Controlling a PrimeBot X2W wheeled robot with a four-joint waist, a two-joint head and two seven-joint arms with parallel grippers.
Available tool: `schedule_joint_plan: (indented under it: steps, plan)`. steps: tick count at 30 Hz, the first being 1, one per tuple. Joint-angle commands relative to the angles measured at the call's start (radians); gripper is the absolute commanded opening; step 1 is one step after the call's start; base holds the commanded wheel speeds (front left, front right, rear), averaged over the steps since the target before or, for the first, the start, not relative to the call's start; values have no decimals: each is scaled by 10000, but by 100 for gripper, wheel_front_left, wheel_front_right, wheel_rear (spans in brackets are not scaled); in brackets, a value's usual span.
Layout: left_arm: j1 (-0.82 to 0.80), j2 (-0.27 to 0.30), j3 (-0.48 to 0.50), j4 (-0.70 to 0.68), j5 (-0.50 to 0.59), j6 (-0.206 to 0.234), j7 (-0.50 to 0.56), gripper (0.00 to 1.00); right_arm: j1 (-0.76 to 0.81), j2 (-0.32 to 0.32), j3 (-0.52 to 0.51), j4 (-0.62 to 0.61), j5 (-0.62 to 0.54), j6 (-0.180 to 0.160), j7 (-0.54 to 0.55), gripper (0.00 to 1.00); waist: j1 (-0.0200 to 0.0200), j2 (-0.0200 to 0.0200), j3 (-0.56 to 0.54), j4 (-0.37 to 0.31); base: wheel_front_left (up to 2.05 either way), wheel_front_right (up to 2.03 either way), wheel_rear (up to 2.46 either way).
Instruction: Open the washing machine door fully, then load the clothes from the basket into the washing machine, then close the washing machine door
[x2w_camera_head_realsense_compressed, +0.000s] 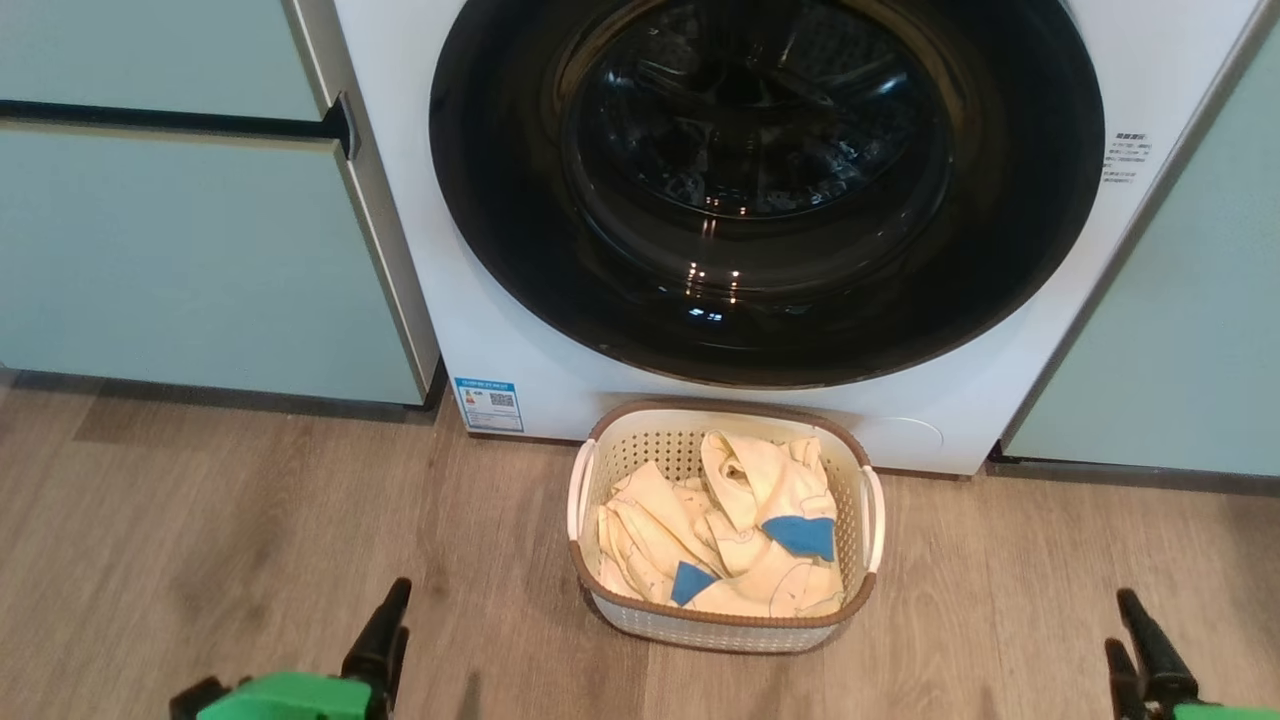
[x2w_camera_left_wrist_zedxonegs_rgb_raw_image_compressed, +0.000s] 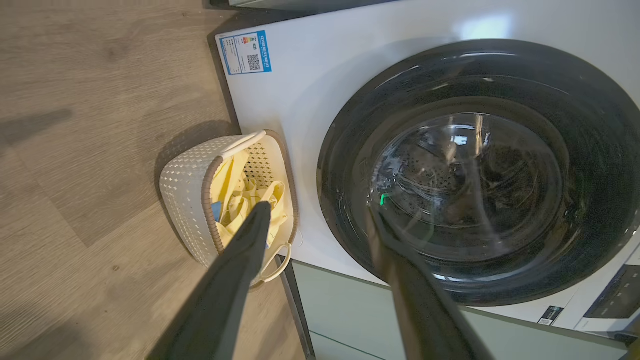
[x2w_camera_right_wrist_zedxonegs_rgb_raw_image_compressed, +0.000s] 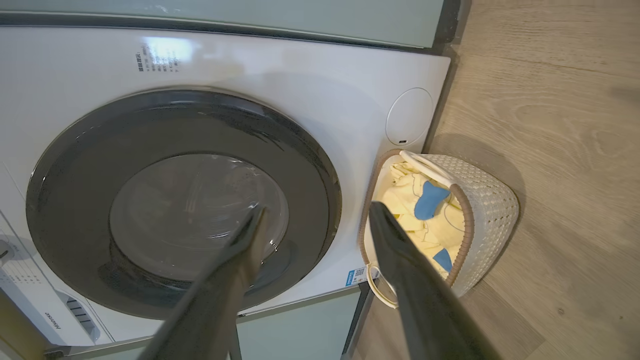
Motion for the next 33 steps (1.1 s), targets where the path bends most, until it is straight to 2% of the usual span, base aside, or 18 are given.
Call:
schedule_joint_plan:
  steps: [1,20,33]
  plan:
    - [-585,141,19,-396,263,-8,-103,100,-525,-58,57,-440,-189,-7,-123,100,0,0,0,4,0,0,0]
    - [-1016,180,-27,-903,2585,-12,-663,100,-922,-95,250,-909,-2139,-12,-684,100,0,0,25,32,0,0,0]
    - [-1309,271,-142,-1297,4574,-15,-1045,100,-1147,-119,511,-1291,-3967,-15,-1067,100,0,0,64,56,0,0,0]
